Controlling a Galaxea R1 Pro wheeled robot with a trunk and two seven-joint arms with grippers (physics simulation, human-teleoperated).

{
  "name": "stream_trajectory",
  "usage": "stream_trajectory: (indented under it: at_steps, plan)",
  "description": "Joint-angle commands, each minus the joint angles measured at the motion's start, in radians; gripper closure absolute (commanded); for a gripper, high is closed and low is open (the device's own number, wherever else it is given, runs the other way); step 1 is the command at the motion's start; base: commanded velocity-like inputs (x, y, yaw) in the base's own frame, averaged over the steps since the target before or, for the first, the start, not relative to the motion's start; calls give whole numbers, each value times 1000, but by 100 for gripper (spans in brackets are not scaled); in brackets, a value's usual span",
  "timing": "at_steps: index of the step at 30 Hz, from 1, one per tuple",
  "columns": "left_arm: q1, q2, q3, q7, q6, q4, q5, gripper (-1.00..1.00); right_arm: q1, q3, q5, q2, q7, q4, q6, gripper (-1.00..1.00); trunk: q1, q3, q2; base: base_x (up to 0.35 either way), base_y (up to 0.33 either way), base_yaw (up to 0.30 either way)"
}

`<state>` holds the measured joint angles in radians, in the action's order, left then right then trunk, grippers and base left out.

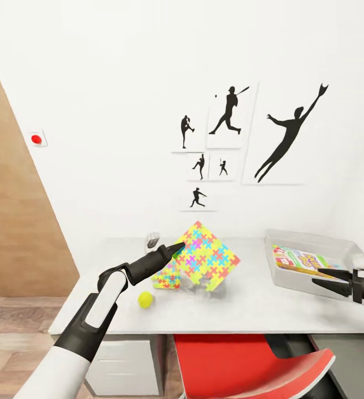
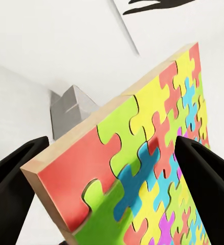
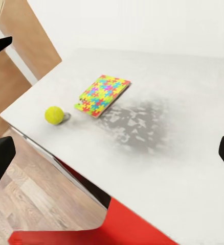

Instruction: Put all the toys in the child's room - the three board games (two on the bed and one on the table), the two jigsaw puzzles on the table, and the tennis ball on the table - inside the toy box on the table in the child's room.

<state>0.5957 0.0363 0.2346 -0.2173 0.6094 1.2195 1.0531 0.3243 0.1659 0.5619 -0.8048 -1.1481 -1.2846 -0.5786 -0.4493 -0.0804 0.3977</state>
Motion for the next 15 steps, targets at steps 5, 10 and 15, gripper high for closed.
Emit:
stream_trajectory:
  at_steps: [5, 10, 15]
  plan:
    - [1, 0, -1, -1, 5, 0, 1, 100, 1, 0, 6, 0, -1, 1, -9, -100, -1, 0, 2, 0, -224, -220]
    - [1, 1, -1, -1, 4, 0, 0, 100, 1, 0, 7, 0, -2, 1, -10, -100, -1, 1, 2, 0, -55, -138]
    - [1, 1, -2, -2, 4, 0, 0, 100, 1, 0, 7, 0, -2, 1, -10, -100, -1, 2, 2, 0, -18, -45]
